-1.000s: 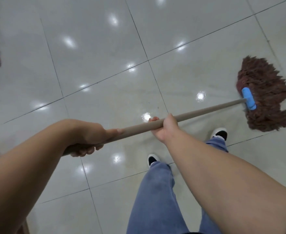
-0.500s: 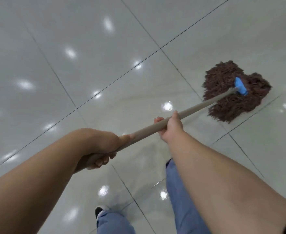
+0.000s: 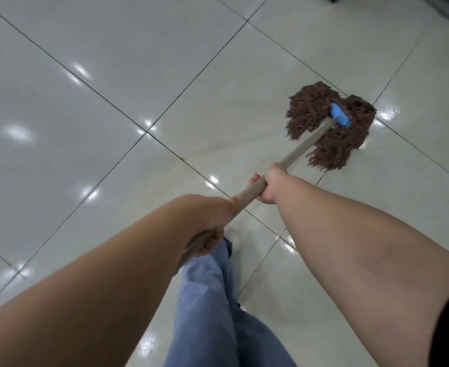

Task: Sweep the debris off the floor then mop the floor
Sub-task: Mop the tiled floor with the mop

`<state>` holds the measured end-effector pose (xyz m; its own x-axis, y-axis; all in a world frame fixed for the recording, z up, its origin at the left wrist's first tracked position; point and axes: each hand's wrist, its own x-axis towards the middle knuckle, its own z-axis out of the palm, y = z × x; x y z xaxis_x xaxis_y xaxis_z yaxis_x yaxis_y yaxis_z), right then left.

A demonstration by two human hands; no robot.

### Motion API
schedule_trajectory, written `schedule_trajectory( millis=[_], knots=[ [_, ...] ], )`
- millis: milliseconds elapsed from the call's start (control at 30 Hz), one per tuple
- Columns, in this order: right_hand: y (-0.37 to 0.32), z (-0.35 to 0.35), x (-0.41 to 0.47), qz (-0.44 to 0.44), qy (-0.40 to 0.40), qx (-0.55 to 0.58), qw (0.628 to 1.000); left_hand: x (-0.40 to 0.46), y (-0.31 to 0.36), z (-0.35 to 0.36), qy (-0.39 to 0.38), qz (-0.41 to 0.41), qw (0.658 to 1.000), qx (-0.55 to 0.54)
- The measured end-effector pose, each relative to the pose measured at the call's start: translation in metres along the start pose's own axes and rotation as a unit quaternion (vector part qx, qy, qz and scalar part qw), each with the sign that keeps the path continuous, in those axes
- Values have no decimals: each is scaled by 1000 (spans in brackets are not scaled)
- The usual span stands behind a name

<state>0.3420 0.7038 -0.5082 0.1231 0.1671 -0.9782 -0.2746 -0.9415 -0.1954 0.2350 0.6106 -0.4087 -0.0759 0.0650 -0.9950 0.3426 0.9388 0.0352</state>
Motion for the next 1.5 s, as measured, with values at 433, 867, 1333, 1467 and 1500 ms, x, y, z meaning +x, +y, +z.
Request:
schedule_trajectory(
  millis=[433,867,1333,1467,1500],
  knots=[
    [-154,25,36,13,26,3,1000,27,157,-38,-27,-60,998,-17],
    [-327,-111,93,-19,36,-68,997,39,341,108,-33,-100,993,-49],
    [-328,-133,96,-12,-83,-134,987,31,308,114,-2,-19,998,-58],
    [-244,-91,71,-6,-112,-201,973,26,209,74,26,-16,998,-62],
    [-217,-79,63,-2,-118,-206,971,24,179,64,38,-14,997,-59]
  ],
)
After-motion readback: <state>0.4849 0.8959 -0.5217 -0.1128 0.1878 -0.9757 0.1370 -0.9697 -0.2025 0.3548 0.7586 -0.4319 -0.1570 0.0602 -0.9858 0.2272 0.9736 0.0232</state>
